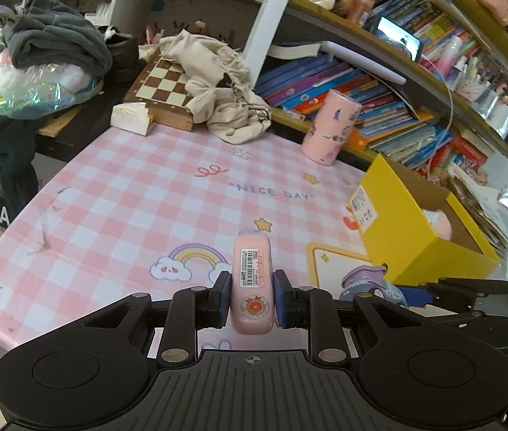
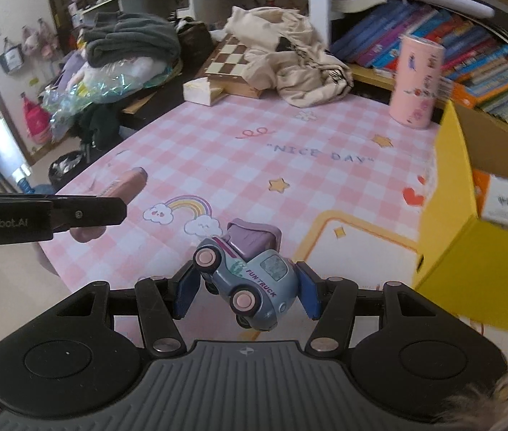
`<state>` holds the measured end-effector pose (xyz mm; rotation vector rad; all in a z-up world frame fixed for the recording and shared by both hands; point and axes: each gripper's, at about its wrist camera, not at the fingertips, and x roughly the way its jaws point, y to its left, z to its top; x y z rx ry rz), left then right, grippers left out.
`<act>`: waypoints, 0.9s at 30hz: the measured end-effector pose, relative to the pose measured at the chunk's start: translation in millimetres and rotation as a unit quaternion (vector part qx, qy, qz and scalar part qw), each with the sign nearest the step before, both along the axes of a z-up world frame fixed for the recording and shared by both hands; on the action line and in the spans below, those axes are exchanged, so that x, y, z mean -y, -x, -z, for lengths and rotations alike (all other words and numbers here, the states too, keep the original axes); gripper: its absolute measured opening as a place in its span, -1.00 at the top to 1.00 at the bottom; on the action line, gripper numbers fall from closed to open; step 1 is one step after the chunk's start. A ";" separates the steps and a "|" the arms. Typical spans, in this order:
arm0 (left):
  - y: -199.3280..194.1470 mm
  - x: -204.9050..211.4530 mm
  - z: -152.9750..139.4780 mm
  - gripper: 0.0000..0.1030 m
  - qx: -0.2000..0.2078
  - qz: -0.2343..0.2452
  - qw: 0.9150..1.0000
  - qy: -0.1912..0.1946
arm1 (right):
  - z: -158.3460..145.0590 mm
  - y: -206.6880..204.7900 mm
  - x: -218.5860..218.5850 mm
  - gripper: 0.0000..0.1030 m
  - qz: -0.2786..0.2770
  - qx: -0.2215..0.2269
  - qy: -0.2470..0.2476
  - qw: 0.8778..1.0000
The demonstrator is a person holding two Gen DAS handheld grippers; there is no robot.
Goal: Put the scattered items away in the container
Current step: 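Lift and carry the pink eraser toward the yellow box while right gripper carries the toy car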
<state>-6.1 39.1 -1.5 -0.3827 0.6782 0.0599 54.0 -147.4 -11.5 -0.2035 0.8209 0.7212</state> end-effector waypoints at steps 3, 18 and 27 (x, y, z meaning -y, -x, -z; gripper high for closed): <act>6.7 5.8 2.7 0.56 -0.005 0.013 1.000 -0.004 | 0.1 8.1 1.7 -0.06 0.008 -0.003 0.000 1.000; 34.6 8.1 -5.5 0.56 0.023 0.028 0.999 0.001 | -8.9 43.1 16.8 -0.06 0.049 0.025 0.010 0.998; 38.7 20.3 -5.2 0.56 0.027 0.059 0.998 0.006 | -9.4 59.3 31.7 -0.06 0.081 0.033 0.018 0.996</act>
